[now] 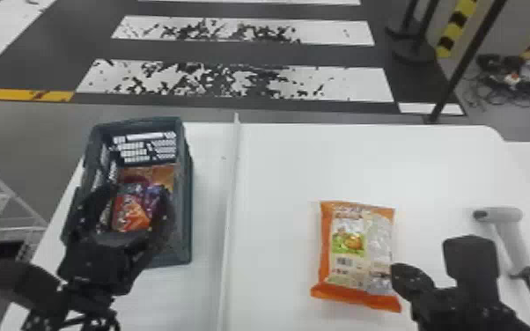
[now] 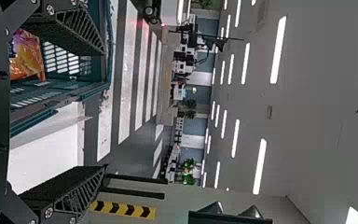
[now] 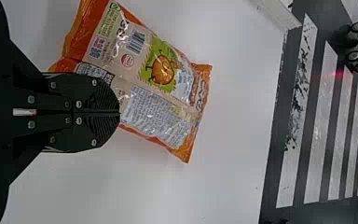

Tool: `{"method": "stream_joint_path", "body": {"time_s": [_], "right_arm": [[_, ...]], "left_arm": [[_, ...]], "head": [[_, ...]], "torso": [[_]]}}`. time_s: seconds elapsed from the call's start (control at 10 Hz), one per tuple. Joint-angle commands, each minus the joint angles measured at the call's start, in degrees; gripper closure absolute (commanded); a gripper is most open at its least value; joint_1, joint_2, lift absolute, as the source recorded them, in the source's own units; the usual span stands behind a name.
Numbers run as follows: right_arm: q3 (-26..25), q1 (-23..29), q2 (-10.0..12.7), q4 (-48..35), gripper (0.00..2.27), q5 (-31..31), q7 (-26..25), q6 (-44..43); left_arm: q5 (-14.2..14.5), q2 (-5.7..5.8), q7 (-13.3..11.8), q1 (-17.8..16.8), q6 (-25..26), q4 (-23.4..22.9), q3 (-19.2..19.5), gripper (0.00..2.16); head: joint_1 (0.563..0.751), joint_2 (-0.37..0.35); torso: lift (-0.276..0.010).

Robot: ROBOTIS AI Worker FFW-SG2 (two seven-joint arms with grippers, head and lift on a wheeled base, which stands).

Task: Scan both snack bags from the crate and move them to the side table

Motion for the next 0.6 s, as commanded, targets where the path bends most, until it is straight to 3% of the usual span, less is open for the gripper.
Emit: {"method": "stream_joint_path", "body": {"time_s": [0.0, 0.5], "right_arm": [[2.04, -1.42, 0.03, 1.92, 2.25, 2.82, 0.00, -0.20], [4.33, -4.67, -0.23, 13.52, 2.25, 3.88, -0.27, -4.60]], "left_arm": [[0.00, 0.06, 0.00, 0.02, -0.01, 0.07, 0.15, 0.13], [0.44, 0.15, -0.09, 0.02, -0.71, 0.86, 0.68, 0.13]], "head": [[0.695, 0.029], [0.695, 0.066]], "torso": [[-0.075], [-0.075]]}}
